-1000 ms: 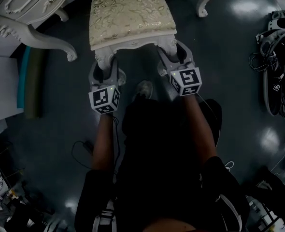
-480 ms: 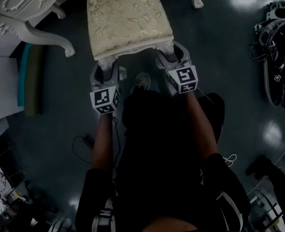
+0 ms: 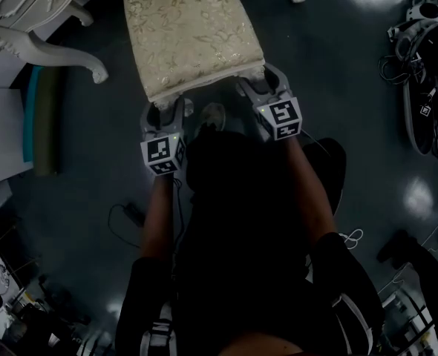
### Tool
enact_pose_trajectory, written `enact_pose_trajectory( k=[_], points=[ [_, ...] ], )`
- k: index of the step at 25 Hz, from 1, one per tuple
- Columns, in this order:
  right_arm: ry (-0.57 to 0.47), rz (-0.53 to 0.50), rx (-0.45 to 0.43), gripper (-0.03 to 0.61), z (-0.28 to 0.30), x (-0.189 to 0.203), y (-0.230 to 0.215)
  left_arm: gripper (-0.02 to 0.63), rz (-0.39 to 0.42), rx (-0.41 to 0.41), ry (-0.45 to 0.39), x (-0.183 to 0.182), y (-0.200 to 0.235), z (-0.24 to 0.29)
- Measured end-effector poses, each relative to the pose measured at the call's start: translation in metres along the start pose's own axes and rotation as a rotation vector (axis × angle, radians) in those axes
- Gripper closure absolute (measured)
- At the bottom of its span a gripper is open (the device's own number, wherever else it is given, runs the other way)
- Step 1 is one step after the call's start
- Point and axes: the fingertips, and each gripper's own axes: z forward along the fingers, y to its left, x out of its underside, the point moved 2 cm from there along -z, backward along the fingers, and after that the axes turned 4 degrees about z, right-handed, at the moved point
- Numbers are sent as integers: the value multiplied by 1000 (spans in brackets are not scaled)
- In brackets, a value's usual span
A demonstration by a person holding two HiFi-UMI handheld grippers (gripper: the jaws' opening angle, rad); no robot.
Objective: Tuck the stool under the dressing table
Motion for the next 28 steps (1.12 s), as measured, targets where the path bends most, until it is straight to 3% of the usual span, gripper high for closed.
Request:
enact_pose_trajectory(
  k=[14,28],
  points=[
    [51,29,2,321,-14,31,9,348,-25,0,49,30,-10,-11],
    [103,114,-29,308,-35,25,8,348,-53,-15,53,29,-9,-12]
  ],
)
